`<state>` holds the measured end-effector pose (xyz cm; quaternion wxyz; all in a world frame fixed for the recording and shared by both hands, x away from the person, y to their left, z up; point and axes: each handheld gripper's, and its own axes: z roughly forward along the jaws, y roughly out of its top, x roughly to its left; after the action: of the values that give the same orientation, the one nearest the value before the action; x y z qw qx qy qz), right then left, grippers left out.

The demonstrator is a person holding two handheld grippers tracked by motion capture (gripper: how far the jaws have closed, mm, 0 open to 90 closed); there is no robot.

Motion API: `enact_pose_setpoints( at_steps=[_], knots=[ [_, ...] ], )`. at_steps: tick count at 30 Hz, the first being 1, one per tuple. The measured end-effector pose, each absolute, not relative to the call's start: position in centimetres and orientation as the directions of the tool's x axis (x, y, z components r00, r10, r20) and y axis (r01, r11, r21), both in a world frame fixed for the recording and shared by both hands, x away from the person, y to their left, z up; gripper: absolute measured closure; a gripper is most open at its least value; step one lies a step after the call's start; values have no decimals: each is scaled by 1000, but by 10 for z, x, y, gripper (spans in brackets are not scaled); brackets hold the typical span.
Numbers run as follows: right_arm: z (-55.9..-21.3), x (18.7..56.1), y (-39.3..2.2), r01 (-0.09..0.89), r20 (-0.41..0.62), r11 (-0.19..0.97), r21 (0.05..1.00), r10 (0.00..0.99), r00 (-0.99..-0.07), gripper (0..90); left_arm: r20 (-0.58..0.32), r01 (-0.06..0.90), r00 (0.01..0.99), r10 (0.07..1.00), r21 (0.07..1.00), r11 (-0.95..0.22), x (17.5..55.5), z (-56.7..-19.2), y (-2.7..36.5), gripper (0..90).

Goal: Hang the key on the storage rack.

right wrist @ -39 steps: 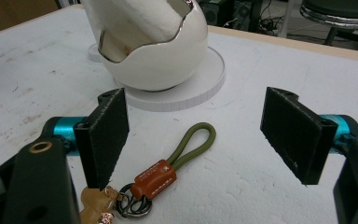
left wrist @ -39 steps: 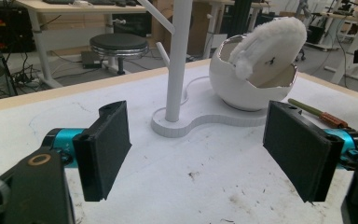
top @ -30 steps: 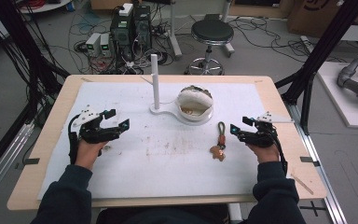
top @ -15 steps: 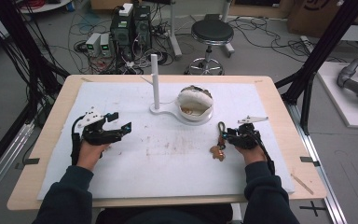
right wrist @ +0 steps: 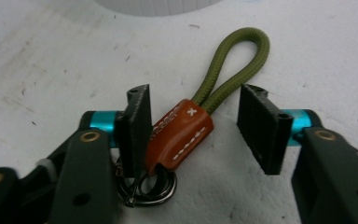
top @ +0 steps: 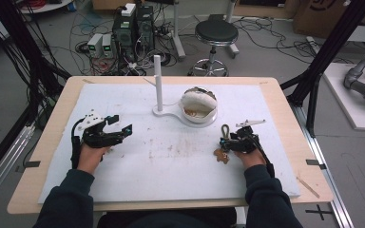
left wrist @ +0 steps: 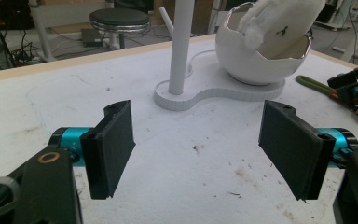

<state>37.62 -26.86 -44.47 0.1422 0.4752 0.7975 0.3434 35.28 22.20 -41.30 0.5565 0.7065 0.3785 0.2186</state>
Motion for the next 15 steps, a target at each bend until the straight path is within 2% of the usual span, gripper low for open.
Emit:
enact_pose_setpoints(
  at_steps=[2,3,6,8,12,15],
  knots=[
    [-444,373,-262,648,48,366,668,847,-529,395,-117,294,612,782,952,-88,353,-413,223,263],
    [-443,371,-256,637,-8,410,652,844,-536,408,-116,295,610,784,951,-89,353,-414,223,262],
    [-438,371,-250,652,-15,440,617,835,-550,577,-117,298,610,784,950,-90,353,-414,224,263],
    [-436,370,-246,654,-32,452,607,836,-548,605,-114,296,608,786,951,-91,353,-414,224,265],
    [-435,371,-248,673,5,424,606,844,-536,636,-116,298,604,788,950,-89,353,-414,225,267],
    [-436,372,-256,689,89,370,623,842,-532,643,-119,298,602,790,951,-84,353,-414,227,269]
  ],
)
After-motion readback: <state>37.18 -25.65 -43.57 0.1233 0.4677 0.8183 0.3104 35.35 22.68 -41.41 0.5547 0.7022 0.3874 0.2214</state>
